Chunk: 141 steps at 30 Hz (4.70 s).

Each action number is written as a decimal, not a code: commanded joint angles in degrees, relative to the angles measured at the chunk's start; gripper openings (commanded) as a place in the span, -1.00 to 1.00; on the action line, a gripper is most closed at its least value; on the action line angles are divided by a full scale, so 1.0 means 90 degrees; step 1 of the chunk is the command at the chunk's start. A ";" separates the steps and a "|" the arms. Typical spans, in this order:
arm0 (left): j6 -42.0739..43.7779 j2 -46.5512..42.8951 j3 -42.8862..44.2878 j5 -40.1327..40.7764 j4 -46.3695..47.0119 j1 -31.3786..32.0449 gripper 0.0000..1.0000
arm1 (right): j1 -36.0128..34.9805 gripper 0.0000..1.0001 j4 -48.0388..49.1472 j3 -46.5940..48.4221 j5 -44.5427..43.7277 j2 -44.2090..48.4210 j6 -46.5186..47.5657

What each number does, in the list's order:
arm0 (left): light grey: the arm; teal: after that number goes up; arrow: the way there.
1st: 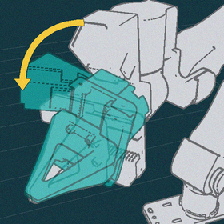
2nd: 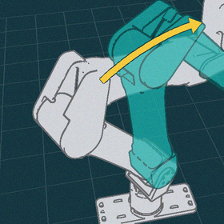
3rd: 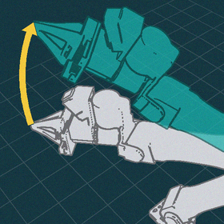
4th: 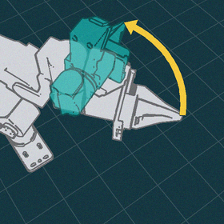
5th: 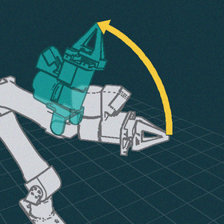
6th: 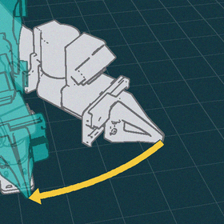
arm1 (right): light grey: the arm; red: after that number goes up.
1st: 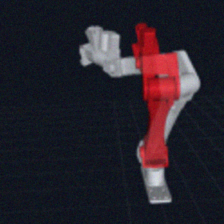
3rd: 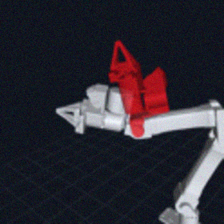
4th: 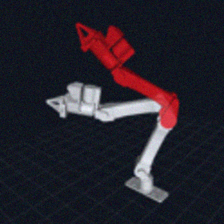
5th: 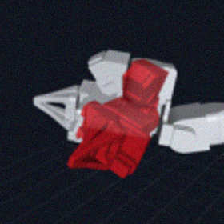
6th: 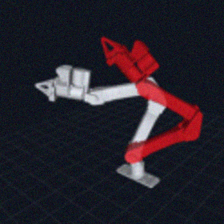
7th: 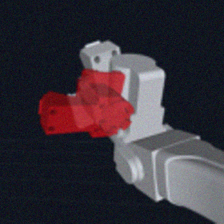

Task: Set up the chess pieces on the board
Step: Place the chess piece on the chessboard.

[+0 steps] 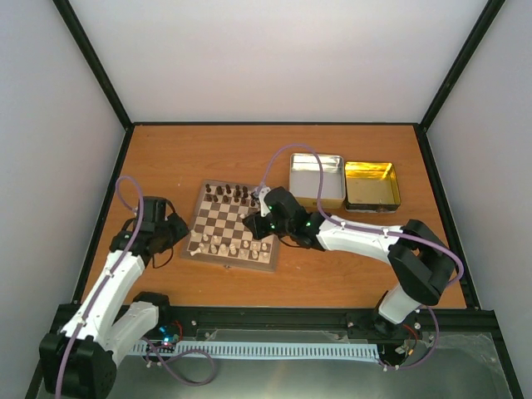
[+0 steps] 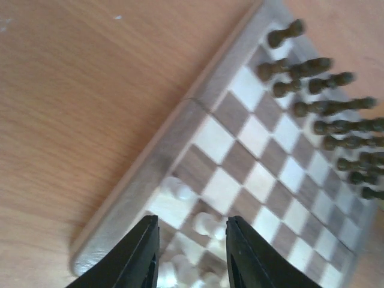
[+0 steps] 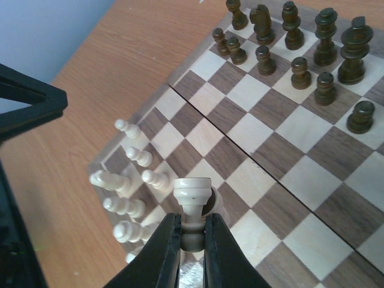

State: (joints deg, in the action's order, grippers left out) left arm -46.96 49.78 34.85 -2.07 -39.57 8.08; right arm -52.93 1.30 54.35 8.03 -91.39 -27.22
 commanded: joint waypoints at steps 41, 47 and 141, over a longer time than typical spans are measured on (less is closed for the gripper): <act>-0.8869 -0.2192 -0.1927 -0.4415 0.7324 0.0030 0.57 | -0.0064 -0.84 0.6075 -0.0477 0.2285 0.0073 -0.3411; -0.8848 -0.2114 -0.1949 -0.4488 0.7432 0.0029 0.12 | -0.0249 -0.84 0.6181 -0.0342 0.2319 -0.0168 -0.3509; 0.1529 0.0685 0.1546 -0.1380 0.1349 0.1802 -0.99 | 0.0571 -0.87 -0.2042 -0.0885 -0.0442 0.1983 -0.1836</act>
State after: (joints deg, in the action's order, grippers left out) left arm -44.97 52.29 45.50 -25.71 -24.14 17.41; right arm -49.65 -4.36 44.23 6.79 -75.00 -46.15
